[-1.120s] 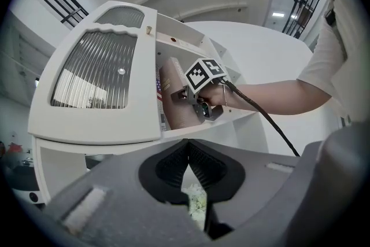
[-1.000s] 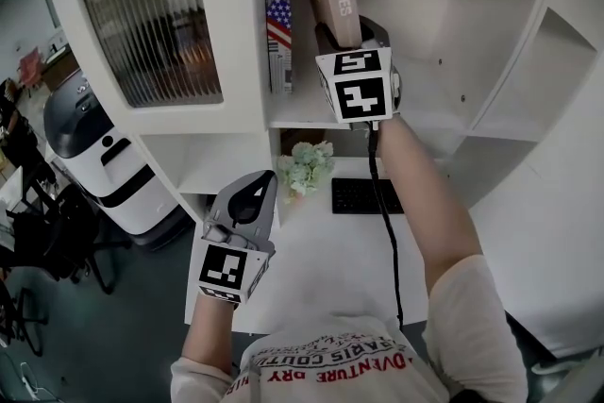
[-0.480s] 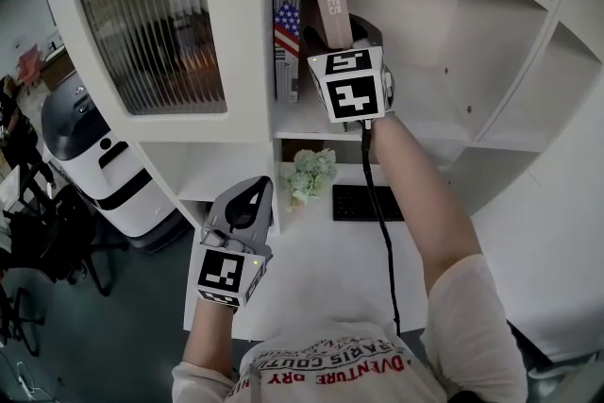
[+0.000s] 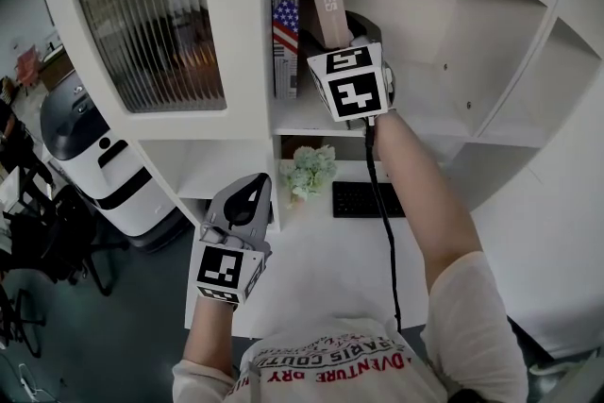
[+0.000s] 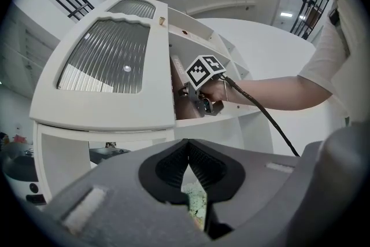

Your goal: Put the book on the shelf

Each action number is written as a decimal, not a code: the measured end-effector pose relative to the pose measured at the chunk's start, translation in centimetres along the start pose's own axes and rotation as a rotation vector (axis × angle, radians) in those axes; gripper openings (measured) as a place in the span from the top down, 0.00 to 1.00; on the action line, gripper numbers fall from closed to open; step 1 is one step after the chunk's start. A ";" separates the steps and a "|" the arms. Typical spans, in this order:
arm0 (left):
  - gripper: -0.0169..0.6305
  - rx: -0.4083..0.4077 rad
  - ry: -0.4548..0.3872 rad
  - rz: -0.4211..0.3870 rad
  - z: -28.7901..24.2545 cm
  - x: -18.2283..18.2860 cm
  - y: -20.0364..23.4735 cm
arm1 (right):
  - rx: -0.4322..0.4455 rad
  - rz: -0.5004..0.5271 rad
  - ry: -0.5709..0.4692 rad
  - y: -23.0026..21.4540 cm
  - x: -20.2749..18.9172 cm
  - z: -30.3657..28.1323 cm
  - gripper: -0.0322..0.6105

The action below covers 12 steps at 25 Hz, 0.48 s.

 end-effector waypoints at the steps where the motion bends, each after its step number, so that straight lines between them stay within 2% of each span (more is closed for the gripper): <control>1: 0.97 -0.002 -0.003 -0.001 0.1 0.1 -0.1 | -0.009 -0.009 -0.008 0.0 0.1 0.3 0.47; 5: 0.97 -0.011 -0.011 -0.005 1.0 0.3 -0.8 | -0.041 -0.010 -0.037 0.3 0.5 2.0 0.45; 12: 0.97 -0.033 -0.015 0.001 3.0 0.5 -2.2 | -0.008 -0.015 -0.030 1.6 -0.7 6.3 0.45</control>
Point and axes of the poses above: the fingertips, and each gripper's own axes: z backward along the fingers, y to its left, x out of its top, the point moved 10 cm from there along z, backward along the fingers
